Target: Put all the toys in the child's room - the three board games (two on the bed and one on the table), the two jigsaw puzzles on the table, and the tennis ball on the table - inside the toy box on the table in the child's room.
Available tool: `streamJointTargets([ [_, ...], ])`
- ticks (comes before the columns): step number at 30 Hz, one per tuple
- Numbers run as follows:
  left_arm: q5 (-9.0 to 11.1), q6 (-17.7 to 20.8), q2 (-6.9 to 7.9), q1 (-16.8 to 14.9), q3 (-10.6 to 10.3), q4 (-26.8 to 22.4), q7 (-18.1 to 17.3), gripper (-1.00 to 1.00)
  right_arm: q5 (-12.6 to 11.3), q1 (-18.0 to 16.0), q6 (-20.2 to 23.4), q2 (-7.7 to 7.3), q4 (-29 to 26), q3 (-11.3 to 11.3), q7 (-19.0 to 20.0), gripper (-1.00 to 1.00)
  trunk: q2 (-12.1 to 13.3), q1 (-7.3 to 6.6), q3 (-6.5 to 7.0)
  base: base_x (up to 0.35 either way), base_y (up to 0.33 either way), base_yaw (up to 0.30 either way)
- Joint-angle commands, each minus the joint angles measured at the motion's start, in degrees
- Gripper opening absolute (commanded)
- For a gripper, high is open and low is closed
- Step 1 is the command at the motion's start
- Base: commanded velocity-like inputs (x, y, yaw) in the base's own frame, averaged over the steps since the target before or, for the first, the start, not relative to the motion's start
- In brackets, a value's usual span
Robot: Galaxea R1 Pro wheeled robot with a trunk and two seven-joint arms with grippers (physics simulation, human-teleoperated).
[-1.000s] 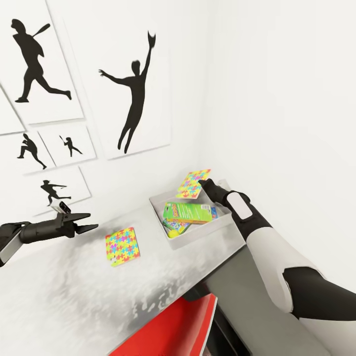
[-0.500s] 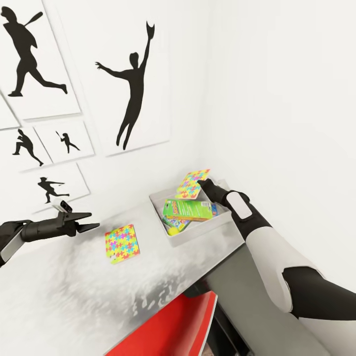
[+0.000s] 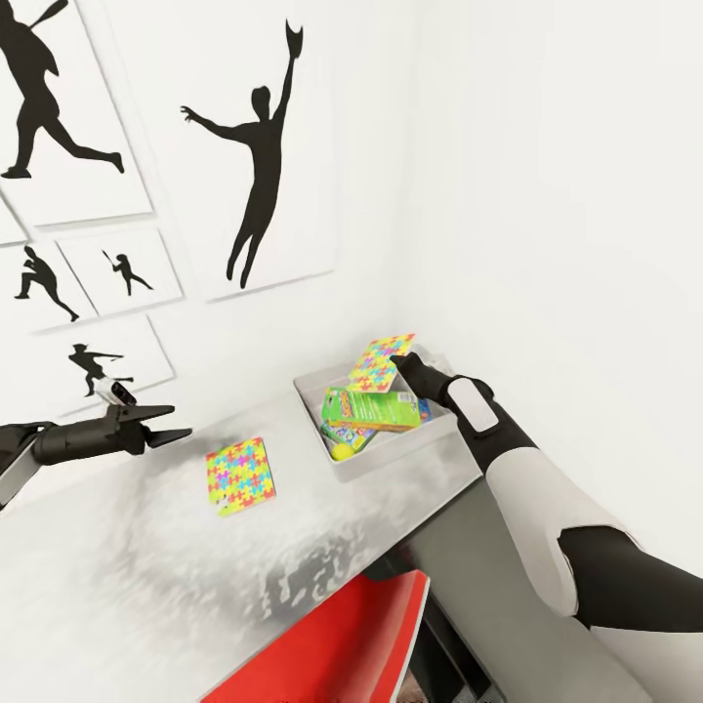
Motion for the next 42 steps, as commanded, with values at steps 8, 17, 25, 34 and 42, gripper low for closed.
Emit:
streamJointTargets([
  [8,0.6,1.6,1.54,-3.5,-0.3,0.0,-0.4,1.00,-0.3,-0.8,0.3,-0.07,-0.2,0.1,0.3,-1.00,-0.1,0.03,-0.87,0.000,0.000,0.000],
  [17,0.8,2.3,2.40,-6.3,-0.2,0.0,-0.4,1.00,-0.4,-1.5,2.9,0.09,-2.5,0.1,0.4,-1.00,-0.1,0.03,-1.71,0.000,0.000,0.000],
  [25,0.8,3.5,2.48,-7.4,-0.3,-1.6,-0.4,1.00,-0.5,-2.1,3.6,-0.04,-3.7,0.1,0.3,-1.00,-0.1,0.03,-2.46,0.000,0.000,0.000],
  [34,0.9,3.9,3.00,-7.5,-0.2,-3.7,-0.4,1.00,-0.7,-2.7,3.7,0.09,-3.8,0.1,0.4,-1.00,-0.1,0.03,-3.30,0.000,0.000,0.000],
  [42,0.9,3.9,3.34,-7.5,-0.2,-3.8,-0.4,1.00,-0.8,-2.6,3.7,0.11,-3.8,0.1,0.4,-1.00,-0.1,0.03,-4.05,0.000,0.000,0.000],
])
